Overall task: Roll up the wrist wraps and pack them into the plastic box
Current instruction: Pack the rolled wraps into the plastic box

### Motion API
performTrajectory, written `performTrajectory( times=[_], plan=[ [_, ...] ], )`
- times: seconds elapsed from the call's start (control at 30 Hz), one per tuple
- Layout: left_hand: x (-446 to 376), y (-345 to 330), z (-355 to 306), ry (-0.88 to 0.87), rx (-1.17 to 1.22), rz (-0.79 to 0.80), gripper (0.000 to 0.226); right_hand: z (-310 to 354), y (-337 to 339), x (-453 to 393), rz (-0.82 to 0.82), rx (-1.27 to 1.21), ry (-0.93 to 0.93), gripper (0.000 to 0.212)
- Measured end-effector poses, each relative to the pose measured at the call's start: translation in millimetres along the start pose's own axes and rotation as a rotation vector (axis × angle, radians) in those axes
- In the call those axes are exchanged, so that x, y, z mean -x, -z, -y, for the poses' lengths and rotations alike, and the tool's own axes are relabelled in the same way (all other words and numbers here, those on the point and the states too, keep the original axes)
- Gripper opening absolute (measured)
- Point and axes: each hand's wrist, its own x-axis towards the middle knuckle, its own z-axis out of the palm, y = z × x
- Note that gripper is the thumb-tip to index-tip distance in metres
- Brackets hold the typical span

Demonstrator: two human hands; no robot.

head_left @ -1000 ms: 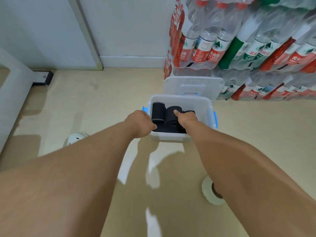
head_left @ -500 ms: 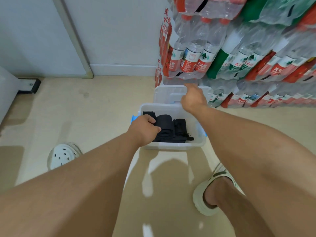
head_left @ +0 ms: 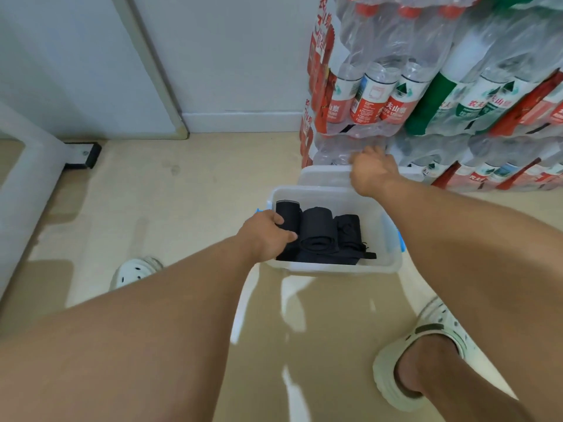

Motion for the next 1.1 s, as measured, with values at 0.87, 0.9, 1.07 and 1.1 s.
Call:
performTrajectory(
  times=[0.87,0.9,1.07,1.1],
  plan=[
    [48,51,13,-0.031,-0.217,-0.018,0.050,25,-64,158,-0.253,0.030,0.564,0.039],
    [48,51,13,-0.025,-0.223,-0.008,0.051,24,-65,160,-0.220,0.016,0.573,0.040],
    [46,49,6,-0.009,-0.191,0.008,0.050,11,-65,161,-0.075,-0.220,0.577,0.038],
    [44,48,3,-0.008,-0.163,0.007,0.048,6,-65,158,-0.125,-0.310,0.515,0.035]
  ],
)
